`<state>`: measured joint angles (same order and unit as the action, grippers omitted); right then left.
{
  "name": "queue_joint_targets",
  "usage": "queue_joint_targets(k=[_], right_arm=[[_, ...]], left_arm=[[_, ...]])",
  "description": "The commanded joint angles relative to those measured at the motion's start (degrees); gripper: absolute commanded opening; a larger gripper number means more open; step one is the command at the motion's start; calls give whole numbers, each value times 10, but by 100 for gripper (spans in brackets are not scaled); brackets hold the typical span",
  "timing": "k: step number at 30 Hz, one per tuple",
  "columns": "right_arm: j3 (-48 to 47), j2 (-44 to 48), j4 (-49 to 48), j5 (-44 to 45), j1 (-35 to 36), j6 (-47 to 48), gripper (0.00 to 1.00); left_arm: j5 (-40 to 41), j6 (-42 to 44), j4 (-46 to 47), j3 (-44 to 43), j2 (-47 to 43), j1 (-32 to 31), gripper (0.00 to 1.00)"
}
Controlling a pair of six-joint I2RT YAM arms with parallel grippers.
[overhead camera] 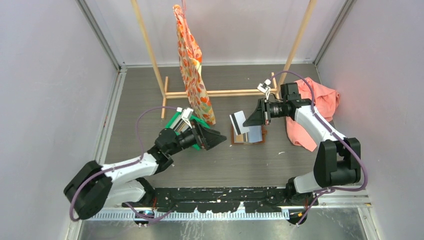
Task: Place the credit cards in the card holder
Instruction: Insert the credit card into the card holder.
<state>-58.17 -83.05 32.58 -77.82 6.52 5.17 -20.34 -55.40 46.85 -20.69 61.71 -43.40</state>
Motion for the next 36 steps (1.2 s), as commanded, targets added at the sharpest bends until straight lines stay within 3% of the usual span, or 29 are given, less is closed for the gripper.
queue_joint_targets(k=[1, 11, 15, 18, 24, 30, 36], right_arm=[[-6, 11, -48, -58, -10, -45, 1], [-7, 8, -45, -64, -11, -43, 1], [-7, 2, -44, -60, -12, -43, 1], [-7, 1, -44, -61, -11, -42, 1], [-4, 3, -44, -58, -12, -39, 1], [-3, 0, -44, -55, -11, -38, 1], [-2, -1, -44, -51, -12, -37, 1]], left_arm=[[80, 45, 137, -41, 92, -31, 87], [103, -21, 351, -100, 295, -52, 60], [99, -23, 351, -114, 302, -51, 56], [94, -43, 339, -114, 300, -38, 45], [27, -122, 341, -134, 322, 6, 37], [-38, -148, 343, -166, 339, 26, 24], [-100, -159, 314, -188, 340, 43, 20]])
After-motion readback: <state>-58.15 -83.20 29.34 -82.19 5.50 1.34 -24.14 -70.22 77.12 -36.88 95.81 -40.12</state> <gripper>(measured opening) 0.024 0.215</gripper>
